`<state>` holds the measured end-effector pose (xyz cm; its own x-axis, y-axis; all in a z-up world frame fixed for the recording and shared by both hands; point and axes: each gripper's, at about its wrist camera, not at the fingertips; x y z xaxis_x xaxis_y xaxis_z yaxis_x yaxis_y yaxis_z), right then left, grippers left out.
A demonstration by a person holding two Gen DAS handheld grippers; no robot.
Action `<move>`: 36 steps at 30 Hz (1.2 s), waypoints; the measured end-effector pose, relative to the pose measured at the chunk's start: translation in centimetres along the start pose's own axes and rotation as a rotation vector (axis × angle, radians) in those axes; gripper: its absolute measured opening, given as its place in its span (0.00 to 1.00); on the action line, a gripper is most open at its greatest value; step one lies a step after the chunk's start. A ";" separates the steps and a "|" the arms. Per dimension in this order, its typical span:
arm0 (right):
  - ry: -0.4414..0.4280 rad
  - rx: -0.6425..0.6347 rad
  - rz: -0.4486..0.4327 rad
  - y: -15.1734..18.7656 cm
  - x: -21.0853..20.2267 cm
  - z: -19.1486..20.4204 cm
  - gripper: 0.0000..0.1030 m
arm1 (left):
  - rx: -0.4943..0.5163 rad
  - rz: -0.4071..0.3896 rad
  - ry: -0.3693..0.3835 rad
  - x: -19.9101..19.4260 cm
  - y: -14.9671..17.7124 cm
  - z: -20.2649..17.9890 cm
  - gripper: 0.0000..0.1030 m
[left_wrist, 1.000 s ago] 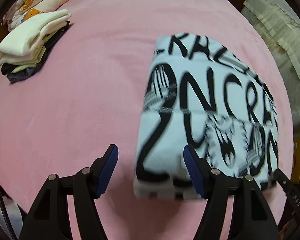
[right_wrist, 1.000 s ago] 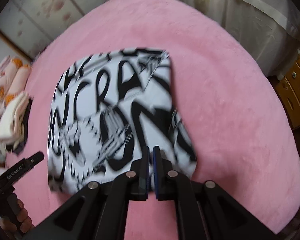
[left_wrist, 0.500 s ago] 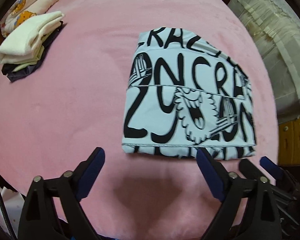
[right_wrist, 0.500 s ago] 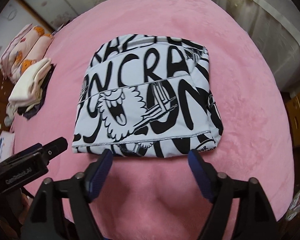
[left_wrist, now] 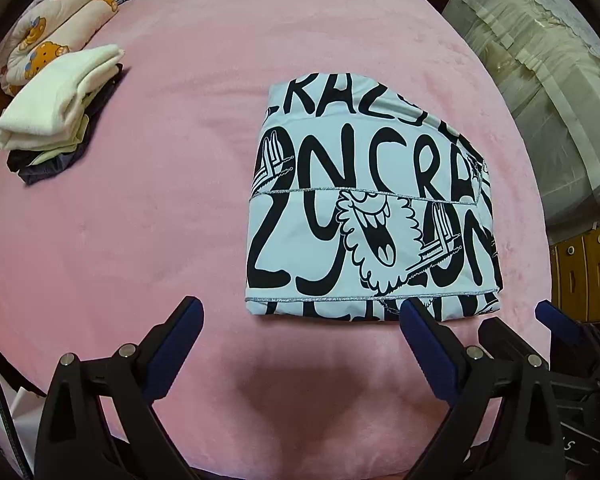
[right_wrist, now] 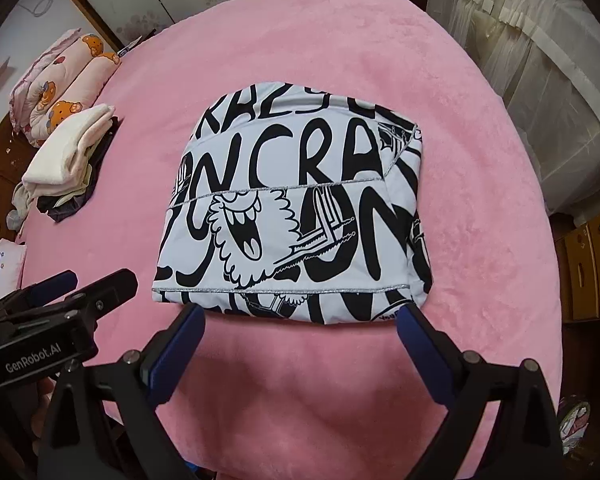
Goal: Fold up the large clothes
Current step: 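Lower the pants bundle flat onto the bed and open both grippers, then grasp the edge of the pants bundle with both grippers and lift it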
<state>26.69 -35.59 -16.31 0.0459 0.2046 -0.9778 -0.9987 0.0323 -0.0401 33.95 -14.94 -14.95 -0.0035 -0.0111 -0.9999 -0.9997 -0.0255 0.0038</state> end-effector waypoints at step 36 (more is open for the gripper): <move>-0.559 0.162 0.233 -10.9 15.5 -16.3 0.94 | -0.172 0.125 0.206 12.2 -9.2 6.2 0.85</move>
<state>37.88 -48.70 -34.43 -0.1234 0.7036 -0.6998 -0.9698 0.0639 0.2353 42.98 -8.64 -27.29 -0.1039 -0.2268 -0.9684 -0.9726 -0.1803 0.1465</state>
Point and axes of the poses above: each gripper's, at about its wrist camera, not at the fingertips, and x roughly the way its jaws point, z to its left, y to its underside, and after that the axes turned 15 degrees about z, right-handed
